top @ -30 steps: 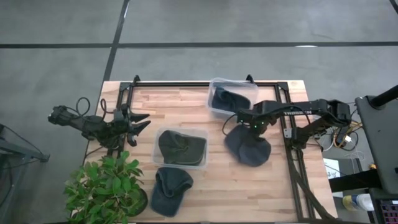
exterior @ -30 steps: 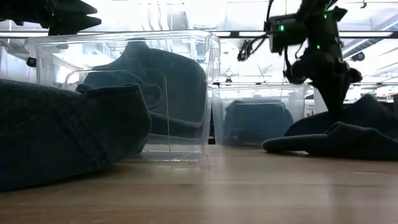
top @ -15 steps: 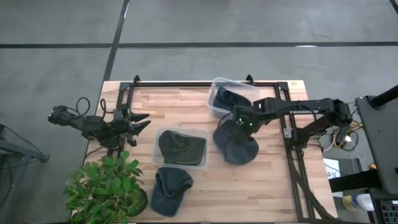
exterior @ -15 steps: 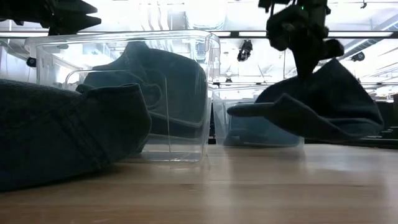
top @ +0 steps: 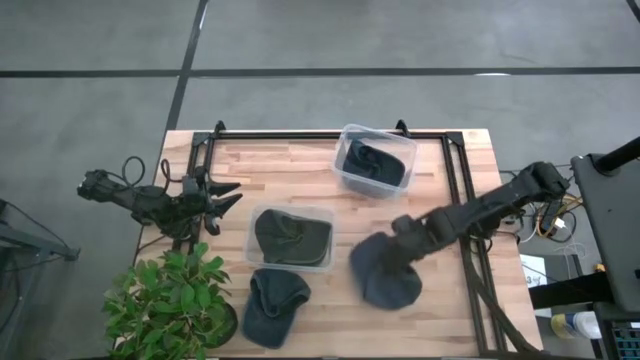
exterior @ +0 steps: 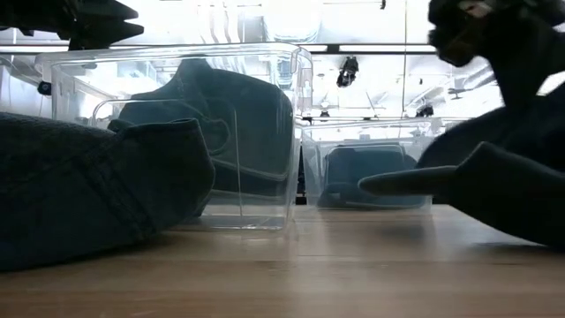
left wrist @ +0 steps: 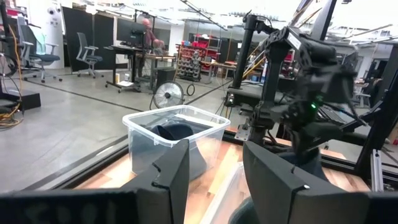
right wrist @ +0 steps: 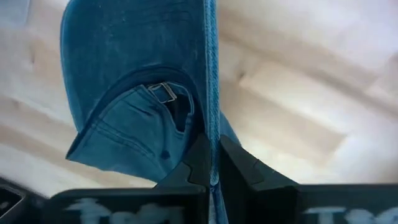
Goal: Pick & Place hat
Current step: Put the top blue cap into the top transparent bin
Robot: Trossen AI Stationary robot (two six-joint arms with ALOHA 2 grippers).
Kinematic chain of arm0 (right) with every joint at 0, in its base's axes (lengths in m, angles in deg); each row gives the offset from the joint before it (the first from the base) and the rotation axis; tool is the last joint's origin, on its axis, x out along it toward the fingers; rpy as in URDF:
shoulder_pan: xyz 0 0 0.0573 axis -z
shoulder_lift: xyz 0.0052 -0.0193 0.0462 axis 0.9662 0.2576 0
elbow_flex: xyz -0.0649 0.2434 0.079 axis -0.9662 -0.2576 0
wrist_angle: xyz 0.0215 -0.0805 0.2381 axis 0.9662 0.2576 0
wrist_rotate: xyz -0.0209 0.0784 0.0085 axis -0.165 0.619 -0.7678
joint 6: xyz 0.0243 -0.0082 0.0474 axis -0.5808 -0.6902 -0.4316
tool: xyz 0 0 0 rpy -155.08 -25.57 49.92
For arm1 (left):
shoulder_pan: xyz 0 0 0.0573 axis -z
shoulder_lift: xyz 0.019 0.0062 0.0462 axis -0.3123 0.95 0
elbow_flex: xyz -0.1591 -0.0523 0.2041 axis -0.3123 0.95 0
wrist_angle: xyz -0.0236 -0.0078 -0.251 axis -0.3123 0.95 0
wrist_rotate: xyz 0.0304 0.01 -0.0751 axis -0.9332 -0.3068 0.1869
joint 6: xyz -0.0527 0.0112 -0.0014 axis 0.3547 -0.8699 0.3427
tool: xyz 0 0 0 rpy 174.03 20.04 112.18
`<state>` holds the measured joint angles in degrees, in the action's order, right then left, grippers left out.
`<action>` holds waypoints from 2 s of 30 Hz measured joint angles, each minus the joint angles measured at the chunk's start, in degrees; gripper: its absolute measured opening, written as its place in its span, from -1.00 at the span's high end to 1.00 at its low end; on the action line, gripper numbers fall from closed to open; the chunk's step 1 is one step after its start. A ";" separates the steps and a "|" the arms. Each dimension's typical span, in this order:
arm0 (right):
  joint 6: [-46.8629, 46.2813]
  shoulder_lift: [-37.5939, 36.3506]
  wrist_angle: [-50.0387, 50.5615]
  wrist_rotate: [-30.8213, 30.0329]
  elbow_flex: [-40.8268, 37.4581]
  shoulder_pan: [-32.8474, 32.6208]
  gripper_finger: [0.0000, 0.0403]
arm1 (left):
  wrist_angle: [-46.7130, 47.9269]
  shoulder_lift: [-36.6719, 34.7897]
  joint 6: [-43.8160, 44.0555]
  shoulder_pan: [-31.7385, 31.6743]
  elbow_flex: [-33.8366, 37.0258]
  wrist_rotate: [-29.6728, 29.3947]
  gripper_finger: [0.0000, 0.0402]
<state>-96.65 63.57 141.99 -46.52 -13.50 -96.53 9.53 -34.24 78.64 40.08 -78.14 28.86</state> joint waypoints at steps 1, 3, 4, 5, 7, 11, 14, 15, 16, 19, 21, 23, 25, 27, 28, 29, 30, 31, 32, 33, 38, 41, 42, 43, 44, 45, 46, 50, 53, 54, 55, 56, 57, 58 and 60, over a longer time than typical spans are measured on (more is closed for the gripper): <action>-1.66 0.00 -2.10 0.00 -1.05 -1.19 0.94 | 0.01 0.00 0.00 -0.01 0.00 0.00 0.29; -4.58 0.00 -5.48 -0.03 -3.33 -3.06 0.94 | -0.01 0.00 0.04 0.01 0.00 0.00 0.29; -5.83 0.00 -6.61 0.01 -4.43 -3.88 0.94 | -0.01 0.00 0.16 0.01 0.00 0.00 0.29; -6.44 0.00 -7.84 0.17 -5.52 -4.56 0.94 | 0.00 0.00 0.42 -0.01 0.00 0.00 0.29; -7.21 0.00 -10.18 0.68 -7.42 -5.51 0.93 | 0.01 0.00 0.68 0.01 0.00 0.00 0.29; -5.82 0.00 -10.53 0.63 -9.19 -5.94 0.81 | 0.01 -0.02 1.76 -0.01 0.00 0.00 0.29; -3.22 0.00 -10.21 0.31 -9.69 -5.58 0.59 | 0.01 -0.01 1.85 0.01 0.00 0.00 0.29; -2.08 0.00 -9.95 0.37 -9.69 -5.27 0.51 | 0.02 0.00 1.88 -0.01 0.00 0.00 0.29; -1.14 0.00 -9.68 0.50 -9.67 -4.94 0.43 | 0.03 0.00 1.88 0.01 0.00 0.00 0.29; 2.43 0.00 -8.87 1.67 -8.96 -3.39 0.19 | 0.03 0.00 1.88 0.01 0.00 0.00 0.29; 6.09 -0.02 -7.38 2.08 -7.74 -2.18 0.05 | 0.03 0.00 1.88 -0.01 0.00 0.00 0.29; 10.47 -0.02 -6.27 2.59 -6.13 -0.86 -0.06 | 0.03 0.00 1.89 0.01 0.00 0.00 0.29; 14.43 -0.02 -5.19 2.93 -4.25 1.12 -0.13 | 0.03 0.00 1.88 -0.01 0.00 0.00 0.29; 17.71 -0.04 -3.65 3.42 -2.67 3.90 -0.18 | 0.03 0.00 1.90 -0.01 0.00 0.00 0.29; 19.58 -0.01 -3.05 3.52 -2.06 5.40 -0.19 | 0.03 0.00 1.90 0.01 0.00 0.00 0.29; 21.63 0.07 -2.72 3.68 -1.46 6.95 -0.19 | 0.03 0.00 1.90 -0.01 0.00 0.00 0.29; 23.55 0.09 -2.39 4.12 -0.94 8.50 -0.20 | 0.05 0.00 1.90 -0.01 0.00 0.00 0.29; 25.29 0.11 -2.18 4.87 -0.69 10.04 -0.20 | 0.15 0.00 1.92 -0.01 -0.01 0.00 0.29; 26.81 0.09 -2.02 5.77 -0.65 11.54 -0.19 | 0.18 0.00 1.92 0.00 -0.01 0.00 0.29; 27.93 0.10 -1.96 6.35 -0.64 12.93 -0.19 | 0.23 0.00 1.92 -0.01 0.00 0.00 0.29; 30.85 0.13 -2.17 8.64 -3.11 17.10 -0.15 | 0.42 0.00 2.01 0.01 0.00 0.00 0.29; 30.79 0.13 -2.41 9.97 -4.72 17.51 -0.15 | 0.42 0.00 2.03 0.00 0.00 0.00 0.29; 30.79 0.13 -3.00 10.05 -5.21 17.51 -0.15 | 0.45 0.00 2.03 0.00 0.00 0.00 0.29; 30.84 0.13 -4.05 10.07 -5.81 17.51 -0.15 | 0.47 0.00 2.03 0.00 0.00 0.00 0.29; 30.86 0.13 -5.52 10.37 -6.46 17.52 -0.15 | 0.47 0.00 2.05 -0.01 0.00 0.00 0.29; 30.80 0.13 -7.74 11.26 -7.21 17.56 -0.15 | 0.47 0.00 2.03 -0.01 -0.02 0.00 0.29; 30.68 0.13 -10.19 12.32 -7.95 17.56 -0.15 | 0.47 0.00 2.00 0.01 -0.01 0.00 0.29; 30.13 0.62 -16.38 13.78 -10.00 17.51 -0.15 | 0.47 0.00 1.98 0.00 -0.01 0.00 0.29; 29.69 1.77 -15.08 13.90 -11.11 17.53 -0.14 | 0.47 0.01 2.03 -0.01 -0.01 0.00 0.29; 29.62 2.14 -15.11 14.04 -11.60 17.53 -0.13 | 0.51 0.04 2.04 0.00 0.00 0.00 0.29; 29.40 2.63 -14.83 14.40 -11.90 17.50 -0.13 | 0.47 0.15 2.05 0.00 -0.01 0.00 0.29; 29.31 3.09 -14.87 14.93 -12.08 17.49 -0.12 | 0.41 0.20 2.08 -0.01 -0.02 0.02 0.29; 29.35 3.65 -15.15 15.46 -12.22 17.49 -0.11 | 0.47 0.28 2.08 0.00 -0.02 0.04 0.29; 29.36 4.29 -15.19 15.89 -12.30 17.49 -0.10 | 0.46 0.41 2.10 -0.01 -0.02 0.02 0.29; 29.81 5.75 -15.46 17.06 -12.27 17.49 -0.03 | 0.42 0.50 2.10 -0.01 -0.02 0.04 0.29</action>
<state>-66.84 69.32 126.54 -29.46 -25.76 -79.04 9.95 -33.74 80.74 40.07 -78.16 28.90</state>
